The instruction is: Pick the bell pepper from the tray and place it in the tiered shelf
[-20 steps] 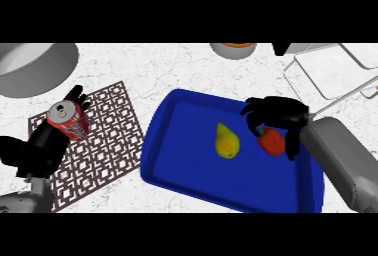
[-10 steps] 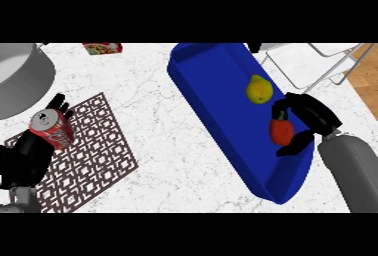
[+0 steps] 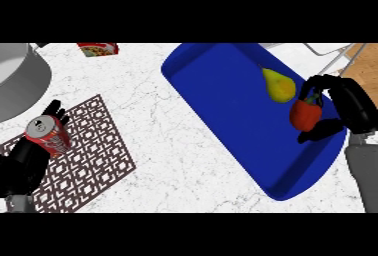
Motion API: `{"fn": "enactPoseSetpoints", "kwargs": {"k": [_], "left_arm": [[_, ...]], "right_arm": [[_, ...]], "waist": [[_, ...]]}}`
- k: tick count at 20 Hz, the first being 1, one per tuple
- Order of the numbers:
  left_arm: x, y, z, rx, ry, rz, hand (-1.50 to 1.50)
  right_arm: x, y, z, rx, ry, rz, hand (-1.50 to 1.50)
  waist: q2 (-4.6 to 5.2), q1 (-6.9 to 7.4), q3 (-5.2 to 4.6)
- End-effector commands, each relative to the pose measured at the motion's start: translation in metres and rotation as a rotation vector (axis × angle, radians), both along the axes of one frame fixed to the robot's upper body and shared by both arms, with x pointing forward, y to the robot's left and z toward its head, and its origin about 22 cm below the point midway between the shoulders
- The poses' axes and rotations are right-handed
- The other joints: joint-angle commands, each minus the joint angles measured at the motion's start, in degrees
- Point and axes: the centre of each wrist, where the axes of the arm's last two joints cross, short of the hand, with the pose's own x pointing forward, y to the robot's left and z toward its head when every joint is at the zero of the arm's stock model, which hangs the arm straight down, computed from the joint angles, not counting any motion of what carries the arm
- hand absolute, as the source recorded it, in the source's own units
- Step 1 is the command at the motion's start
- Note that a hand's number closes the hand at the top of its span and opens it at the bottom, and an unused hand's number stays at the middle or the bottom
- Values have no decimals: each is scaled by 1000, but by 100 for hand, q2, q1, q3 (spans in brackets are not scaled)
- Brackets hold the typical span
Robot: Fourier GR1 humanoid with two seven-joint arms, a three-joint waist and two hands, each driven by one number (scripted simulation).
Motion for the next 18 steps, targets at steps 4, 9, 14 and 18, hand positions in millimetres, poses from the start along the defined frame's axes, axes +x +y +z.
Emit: {"fn": "enactPoseSetpoints", "kwargs": {"k": [4,9,14,18], "left_arm": [[0,-10,6,0,-40,-47,0],[7,-13,4,-8,-48,-98,0],[28,-20,10,-17,-51,-121,0],[19,-31,17,-2,-44,-139,0]], "right_arm": [[-51,16,92,115,-144,-152,150],[-100,28,139,150,-149,-234,150],[-71,38,166,249,-150,-245,150],[-55,50,164,593,-95,-125,150]], "waist": [[108,352,9],[202,592,20],[261,762,26],[254,825,36]]}}
